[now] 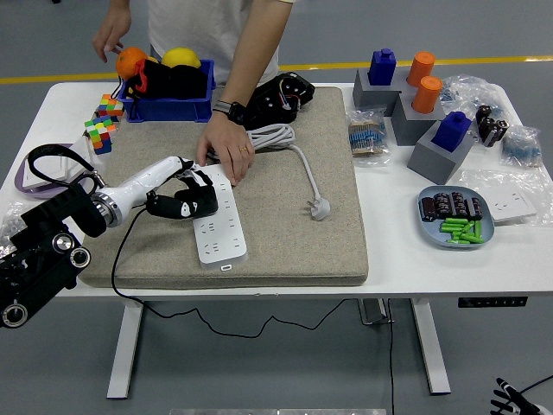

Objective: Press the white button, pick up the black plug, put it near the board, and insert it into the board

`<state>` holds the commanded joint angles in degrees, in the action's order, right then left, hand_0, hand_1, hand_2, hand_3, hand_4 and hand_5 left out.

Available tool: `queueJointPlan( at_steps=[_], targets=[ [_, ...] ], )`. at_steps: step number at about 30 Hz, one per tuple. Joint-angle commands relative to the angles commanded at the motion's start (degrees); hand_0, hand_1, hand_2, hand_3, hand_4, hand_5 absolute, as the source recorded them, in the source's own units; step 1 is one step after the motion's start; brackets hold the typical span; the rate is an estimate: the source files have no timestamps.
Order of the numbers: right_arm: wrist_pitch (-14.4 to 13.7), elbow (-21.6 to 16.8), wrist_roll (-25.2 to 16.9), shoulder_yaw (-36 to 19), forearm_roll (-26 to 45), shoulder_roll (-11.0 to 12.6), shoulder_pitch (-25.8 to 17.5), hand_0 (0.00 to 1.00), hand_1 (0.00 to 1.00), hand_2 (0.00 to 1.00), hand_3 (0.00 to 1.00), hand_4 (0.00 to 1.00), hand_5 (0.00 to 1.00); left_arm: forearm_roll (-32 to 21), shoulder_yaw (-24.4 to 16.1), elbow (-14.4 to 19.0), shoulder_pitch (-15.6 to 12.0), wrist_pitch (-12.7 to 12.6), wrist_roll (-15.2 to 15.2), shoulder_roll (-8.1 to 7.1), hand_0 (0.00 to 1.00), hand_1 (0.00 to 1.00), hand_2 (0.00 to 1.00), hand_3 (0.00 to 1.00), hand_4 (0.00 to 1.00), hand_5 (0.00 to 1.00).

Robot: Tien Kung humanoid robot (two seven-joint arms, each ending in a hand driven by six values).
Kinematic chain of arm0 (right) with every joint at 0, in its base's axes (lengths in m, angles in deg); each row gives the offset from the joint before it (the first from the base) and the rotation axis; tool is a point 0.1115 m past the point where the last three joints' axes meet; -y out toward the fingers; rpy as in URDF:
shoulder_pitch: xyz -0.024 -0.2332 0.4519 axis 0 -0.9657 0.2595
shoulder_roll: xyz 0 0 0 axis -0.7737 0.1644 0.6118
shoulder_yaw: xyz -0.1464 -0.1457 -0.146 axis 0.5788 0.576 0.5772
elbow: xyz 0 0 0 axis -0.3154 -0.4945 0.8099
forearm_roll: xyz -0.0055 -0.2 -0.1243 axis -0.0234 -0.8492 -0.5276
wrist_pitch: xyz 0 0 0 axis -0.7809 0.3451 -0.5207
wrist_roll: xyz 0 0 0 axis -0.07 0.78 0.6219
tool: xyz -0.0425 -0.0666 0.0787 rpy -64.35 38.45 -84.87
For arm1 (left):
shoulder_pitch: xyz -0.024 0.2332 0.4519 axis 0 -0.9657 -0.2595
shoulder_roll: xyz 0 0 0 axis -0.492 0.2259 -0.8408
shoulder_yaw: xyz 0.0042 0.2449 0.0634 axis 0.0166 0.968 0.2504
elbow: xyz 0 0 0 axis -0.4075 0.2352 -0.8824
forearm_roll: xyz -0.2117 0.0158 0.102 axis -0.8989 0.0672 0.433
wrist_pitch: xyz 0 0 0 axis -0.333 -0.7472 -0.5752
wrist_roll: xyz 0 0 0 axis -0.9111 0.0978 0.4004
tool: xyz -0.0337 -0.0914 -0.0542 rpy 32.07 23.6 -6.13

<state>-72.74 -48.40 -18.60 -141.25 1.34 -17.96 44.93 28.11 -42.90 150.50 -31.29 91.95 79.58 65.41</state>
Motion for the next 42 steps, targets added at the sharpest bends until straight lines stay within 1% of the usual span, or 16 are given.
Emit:
queueJointPlan(
  at_steps=[7,11,14,17,20,22,24,26,29,30,32,33,34,38,39,42],
  targets=[
    [0.0,0.0,0.0,0.4,0.1,0.0,-0.1,0.857,0.693,0.680,0.661,0.755,0.582,-0.1,1.4,-0.1,0.4,-0.3,0.3,0.23,0.748,0.629,0.526,0.621,0.638,0.002],
    [0.0,0.0,0.0,0.7,0.2,0.0,-0.1,0.856,0.693,0.680,0.660,0.754,0.582,-0.2,1.4,0.0,0.6,-0.2,0.1,-0.07,0.742,0.628,0.525,0.619,0.636,0.002],
    [0.0,0.0,0.0,0.8,0.3,0.1,-0.1,0.856,0.693,0.680,0.660,0.754,0.582,0.1,0.9,0.4,0.4,-0.4,0.5,-0.39,0.742,0.628,0.525,0.619,0.636,0.002],
    [0.0,0.0,0.0,1.1,0.4,0.1,-0.3,0.856,0.693,0.680,0.660,0.753,0.580,0.7,-1.2,1.5,-0.2,-1.0,1.4,-0.63,0.735,0.625,0.525,0.618,0.636,0.002],
    [0.0,0.1,0.0,1.4,0.4,0.2,-0.6,0.856,0.693,0.680,0.660,0.753,0.580,1.2,-4.7,3.7,-1.5,-1.6,2.3,-0.88,0.735,0.625,0.525,0.618,0.636,0.002],
    [0.0,0.1,0.1,1.5,0.4,0.3,-0.8,0.856,0.693,0.680,0.659,0.752,0.579,1.7,-6.4,4.5,-2.0,-1.8,2.7,-0.88,0.725,0.624,0.525,0.616,0.633,0.002],
    [0.1,0.2,0.1,1.2,0.1,0.2,-1.0,0.856,0.693,0.680,0.659,0.752,0.579,2.0,-9.2,5.7,-3.1,-2.1,3.3,-0.62,0.725,0.624,0.525,0.616,0.633,0.002],
    [0.1,0.2,0.1,1.2,0.0,0.2,-1.2,0.856,0.693,0.680,0.659,0.752,0.579,2.2,-11.5,6.2,-4.1,-2.4,3.9,-0.14,0.725,0.624,0.525,0.616,0.633,0.002],
    [0.0,0.1,0.1,0.6,-0.3,0.2,-1.4,0.856,0.693,0.680,0.659,0.752,0.578,2.5,-15.7,6.4,-5.8,-2.7,4.1,1.47,0.723,0.638,0.534,0.617,0.634,0.002],
    [0.0,0.1,0.1,0.0,-0.6,0.2,-1.6,0.856,0.693,0.680,0.659,0.752,0.578,3.0,-17.4,6.2,-6.5,-2.6,4.0,2.31,0.723,0.638,0.534,0.617,0.634,0.002],
    [0.0,0.0,0.1,-1.0,-1.0,0.1,-1.9,0.856,0.693,0.680,0.659,0.752,0.578,3.3,-19.4,5.9,-7.1,-2.5,3.8,3.26,0.723,0.638,0.534,0.617,0.634,0.002],
    [0.0,-0.1,0.1,-1.9,-1.5,0.0,-2.1,0.855,0.693,0.680,0.659,0.751,0.577,3.5,-20.6,5.7,-7.4,-2.4,3.5,3.87,0.742,0.688,0.576,0.622,0.657,0.002],
    [-0.1,-0.1,0.2,-2.9,-2.0,0.0,-2.2,0.855,0.693,0.680,0.659,0.751,0.577,3.8,-21.8,5.4,-7.6,-2.2,3.1,4.47,0.742,0.688,0.576,0.622,0.657,0.002],
    [-0.9,-0.1,0.5,-6.5,-4.8,-0.1,-2.6,0.855,0.693,0.680,0.659,0.751,0.577,4.5,-24.4,4.4,-7.6,-1.6,1.4,6.13,0.742,0.688,0.576,0.622,0.657,0.002],
    [-1.0,-0.1,0.6,-7.4,-5.0,-0.2,-2.9,0.855,0.694,0.681,0.660,0.755,0.573,4.7,-24.7,4.0,-7.6,-1.4,0.8,6.41,0.764,0.724,0.622,0.631,0.692,0.002],
    [-1.4,-0.2,0.9,-9.8,-6.4,-0.4,-3.8,0.855,0.694,0.681,0.660,0.755,0.573,4.9,-25.2,2.9,-7.7,-0.5,-0.7,6.80,0.764,0.724,0.622,0.631,0.692,0.002]
  ],
)
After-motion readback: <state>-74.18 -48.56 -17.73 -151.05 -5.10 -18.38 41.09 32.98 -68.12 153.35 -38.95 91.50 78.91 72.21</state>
